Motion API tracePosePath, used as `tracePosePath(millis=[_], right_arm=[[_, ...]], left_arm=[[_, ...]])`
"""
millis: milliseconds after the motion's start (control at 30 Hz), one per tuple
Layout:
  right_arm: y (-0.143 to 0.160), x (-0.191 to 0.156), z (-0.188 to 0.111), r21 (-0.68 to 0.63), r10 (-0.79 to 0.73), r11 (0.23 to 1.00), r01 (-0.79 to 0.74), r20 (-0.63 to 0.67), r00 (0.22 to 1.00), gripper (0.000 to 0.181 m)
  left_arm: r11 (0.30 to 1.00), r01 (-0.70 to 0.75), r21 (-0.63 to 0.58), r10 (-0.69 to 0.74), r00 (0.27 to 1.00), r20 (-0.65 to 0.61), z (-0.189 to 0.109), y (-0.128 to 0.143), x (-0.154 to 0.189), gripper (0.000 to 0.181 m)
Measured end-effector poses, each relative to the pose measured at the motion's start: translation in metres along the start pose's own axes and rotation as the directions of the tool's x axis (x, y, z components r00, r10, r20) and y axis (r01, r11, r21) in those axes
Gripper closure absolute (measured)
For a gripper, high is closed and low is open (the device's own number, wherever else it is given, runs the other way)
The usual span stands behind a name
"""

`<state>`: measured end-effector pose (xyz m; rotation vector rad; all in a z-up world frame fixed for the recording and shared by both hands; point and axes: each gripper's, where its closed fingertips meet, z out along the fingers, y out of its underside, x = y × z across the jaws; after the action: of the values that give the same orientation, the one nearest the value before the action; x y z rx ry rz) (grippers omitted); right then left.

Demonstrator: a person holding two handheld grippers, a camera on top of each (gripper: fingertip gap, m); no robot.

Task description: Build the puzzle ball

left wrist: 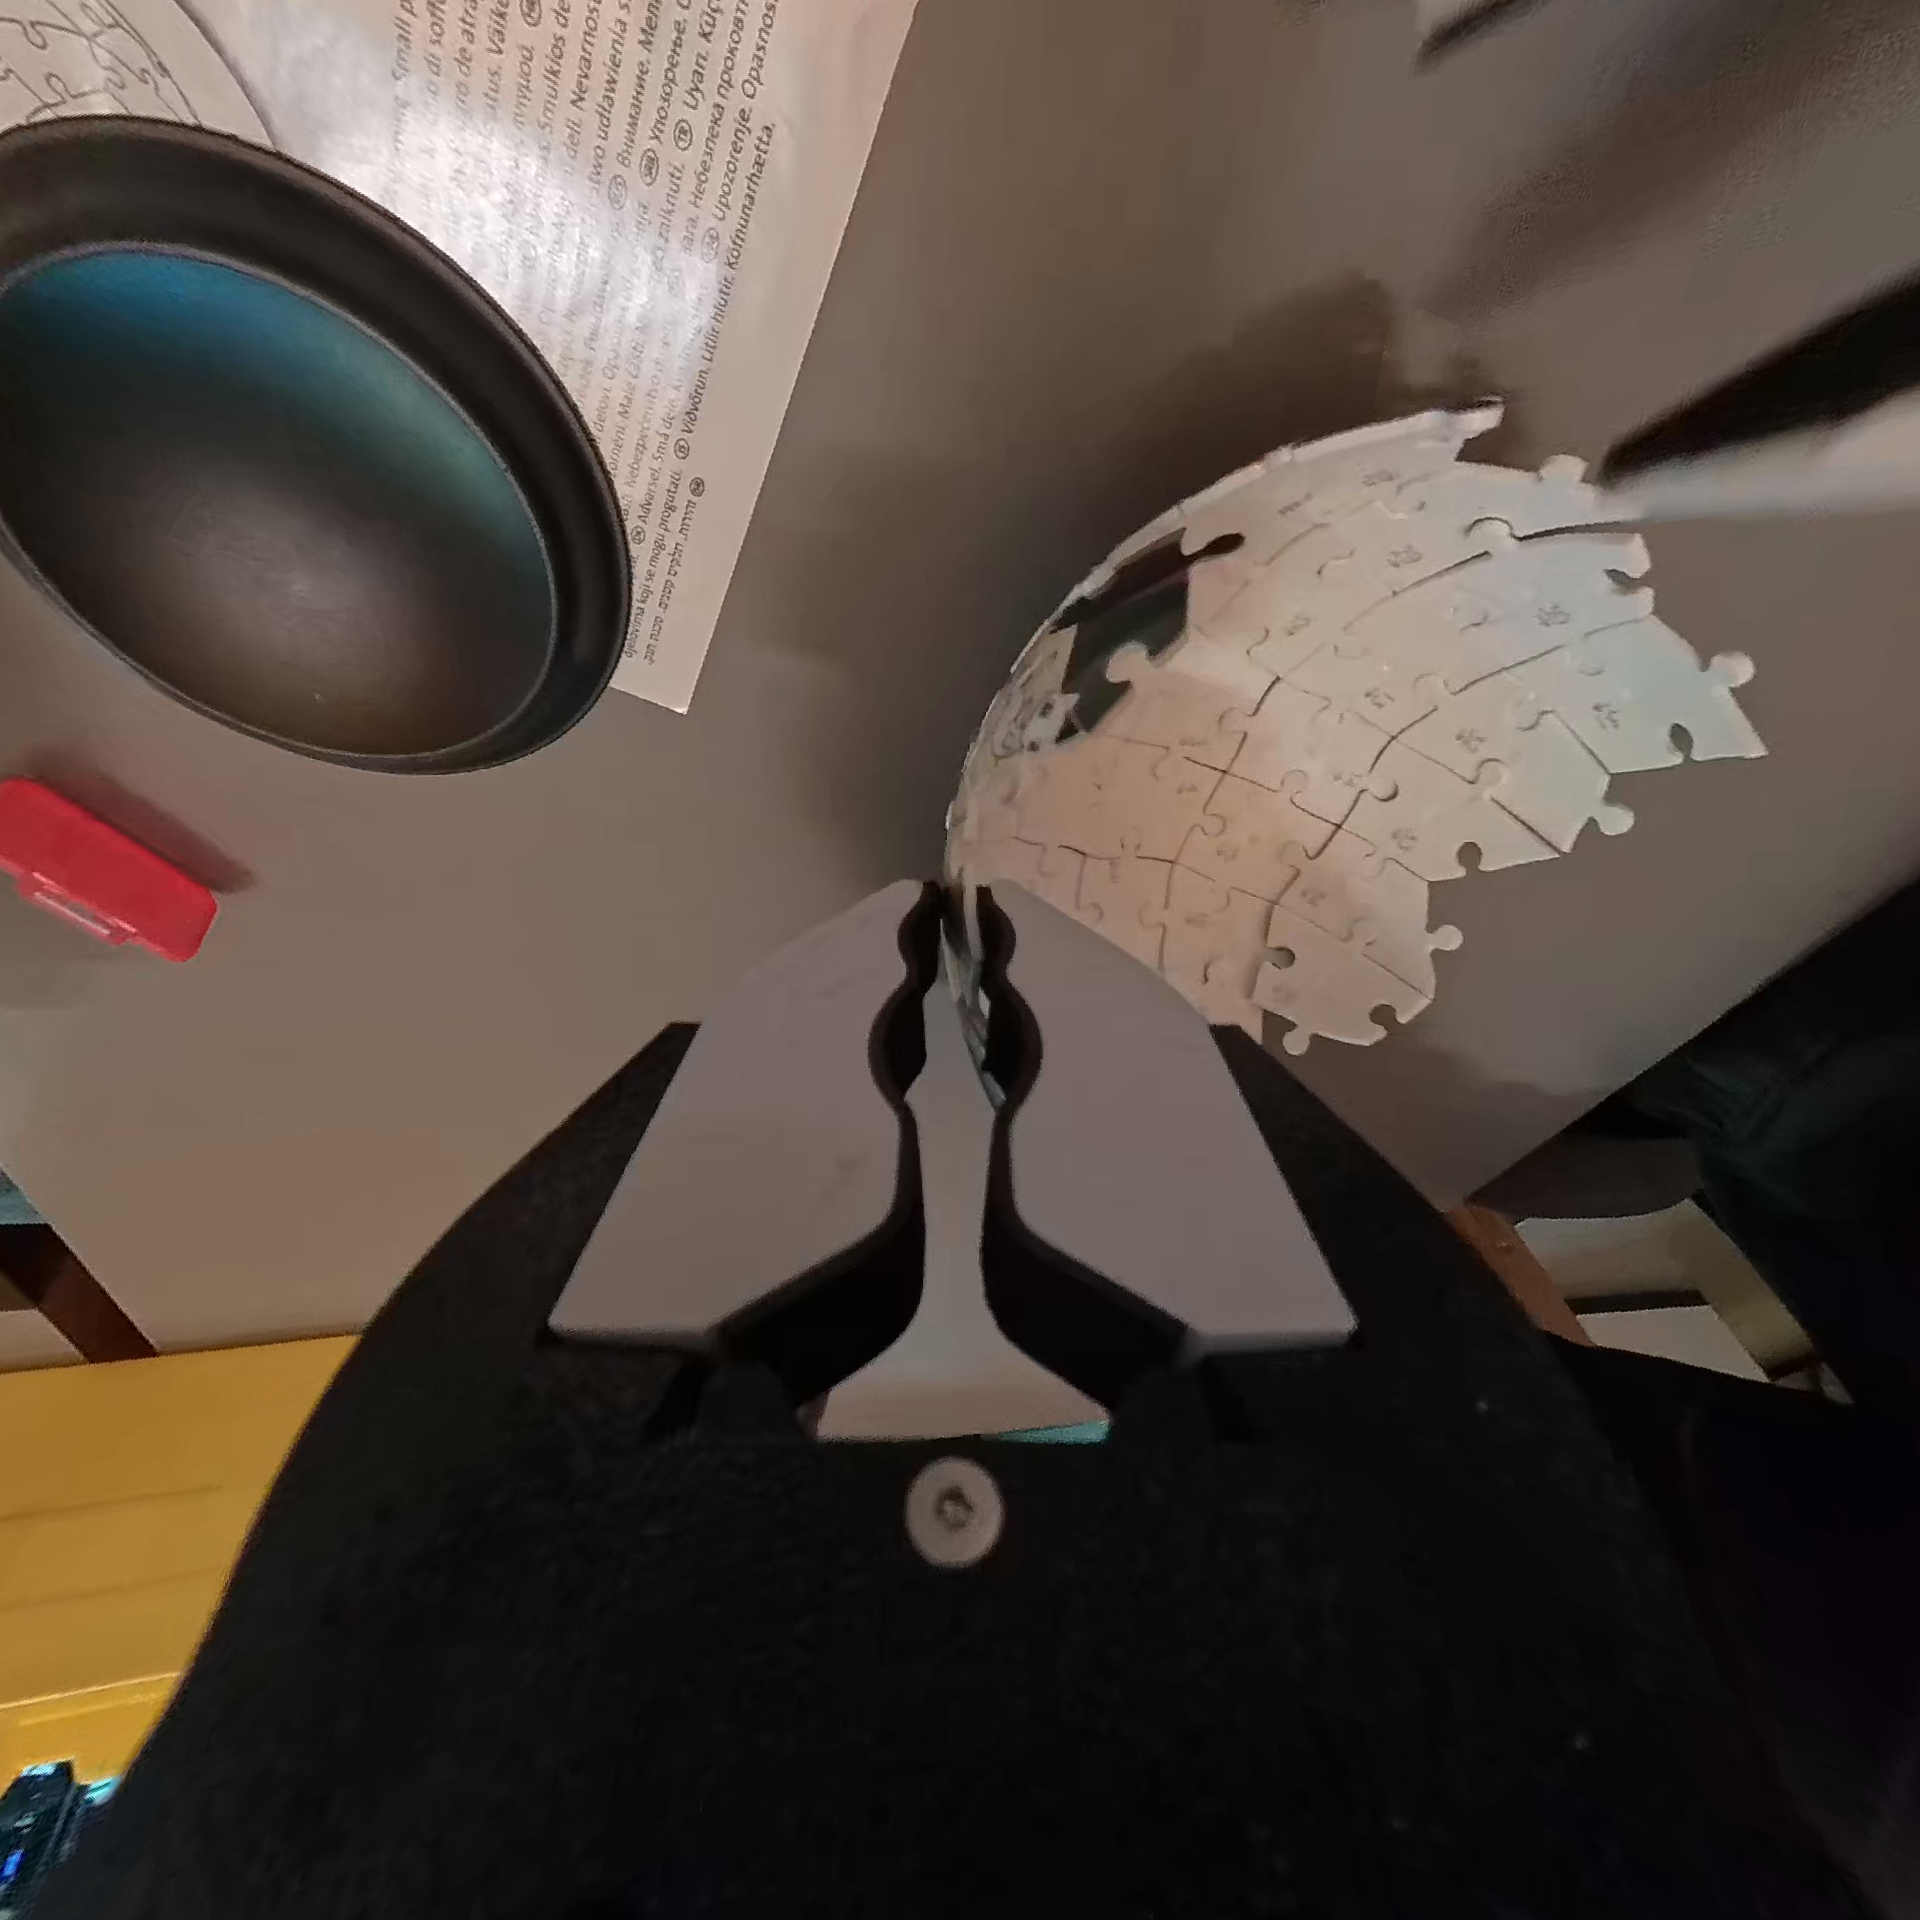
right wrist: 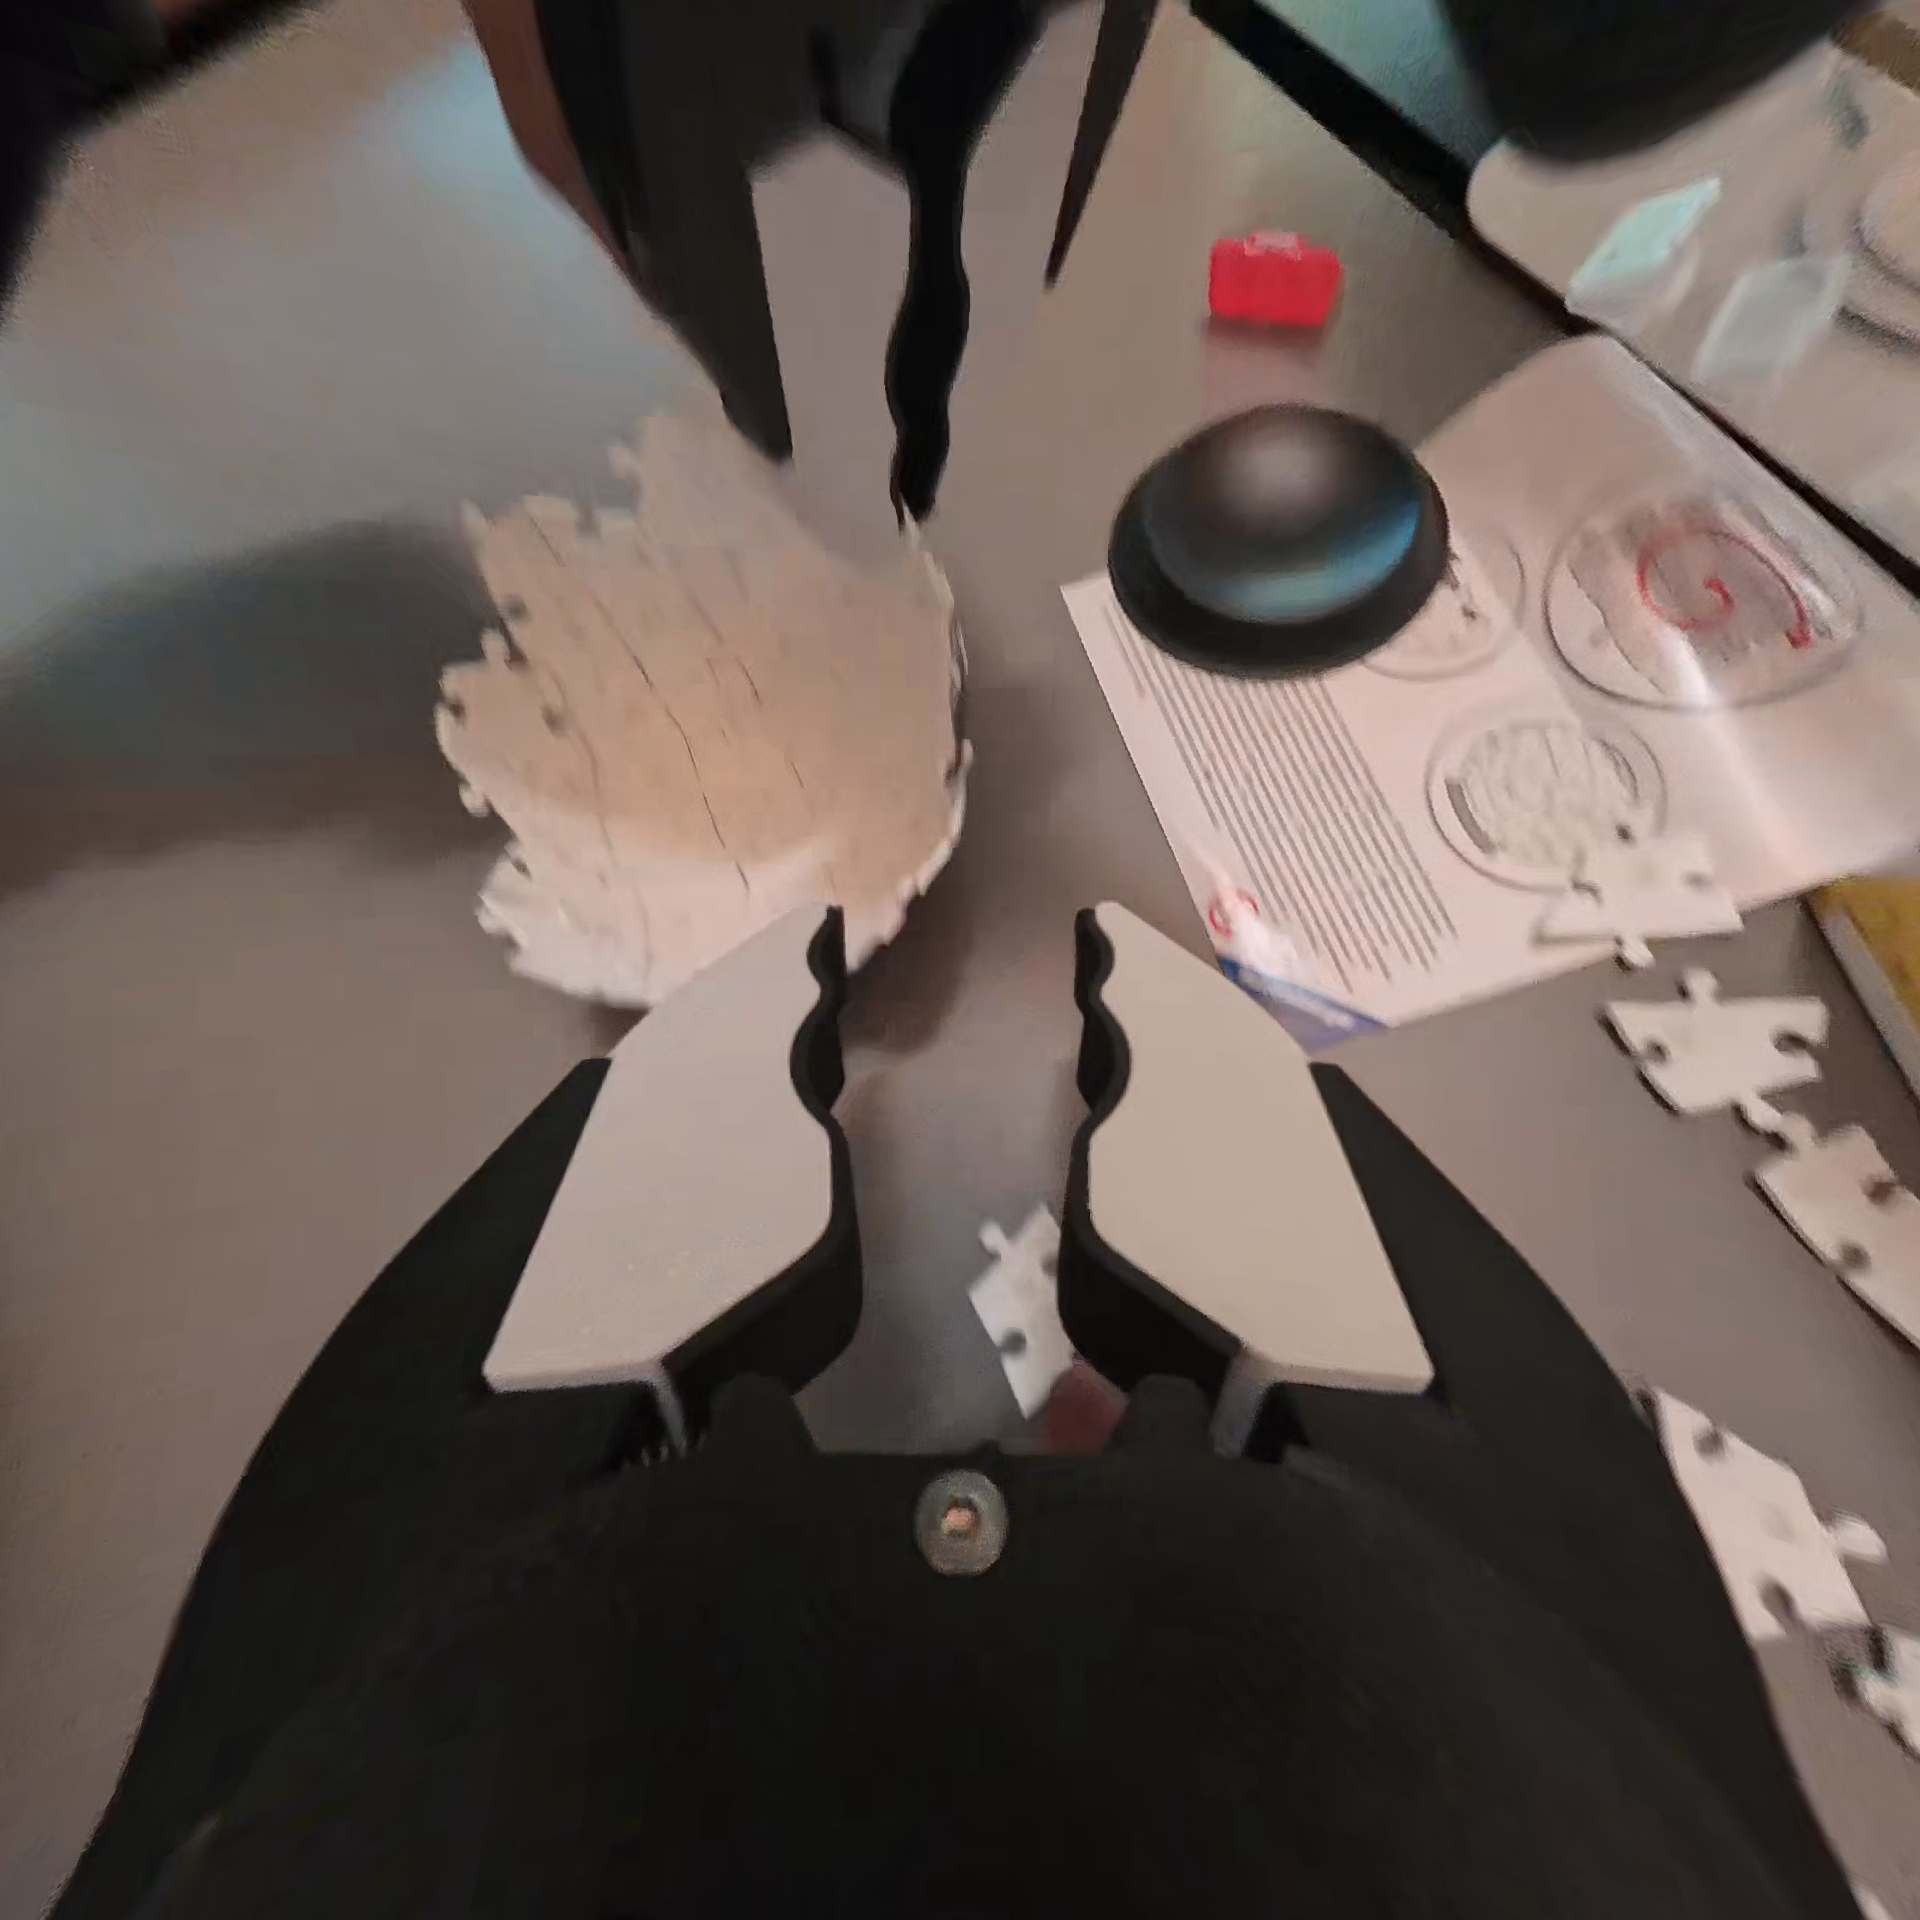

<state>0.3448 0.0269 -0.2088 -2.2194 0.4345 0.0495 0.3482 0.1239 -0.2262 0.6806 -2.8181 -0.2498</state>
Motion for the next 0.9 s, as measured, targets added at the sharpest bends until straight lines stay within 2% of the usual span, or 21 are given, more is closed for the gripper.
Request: tracePosePath(millis=[33,200,267,467,900], right_arm=[[-0.007,-0.002,0.005,-0.004,0.027,1.000,-0.027,0.017,0.999,0.138],[-0.008,0.007,0.034,-0.146,0.082,0.986,-0.084,-0.021,0.996,0.135],[-0.009,0.005,0.040,-0.144,0.110,0.984,-0.109,-0.002,0.994,0.139],[-0.005,0.008,0.046,-0.165,0.093,0.982,-0.094,-0.015,0.996,0.168],[-0.003,0.009,0.051,-0.171,0.041,0.984,-0.041,-0.005,0.999,0.177]], left_arm=[[1.000,0.010,0.004,-0.010,1.000,-0.002,0.000,0.000,0.000,0.176],[0.997,0.062,0.045,-0.061,0.998,-0.014,-0.002,-0.004,0.002,0.175],[0.994,0.086,0.070,-0.085,0.996,-0.021,-0.003,-0.006,0.001,0.175],[0.992,0.102,0.077,-0.100,0.995,-0.027,0.002,-0.004,-0.002,0.177],[0.994,0.064,0.093,-0.063,0.998,-0.013,0.003,-0.007,0.001,0.177]])
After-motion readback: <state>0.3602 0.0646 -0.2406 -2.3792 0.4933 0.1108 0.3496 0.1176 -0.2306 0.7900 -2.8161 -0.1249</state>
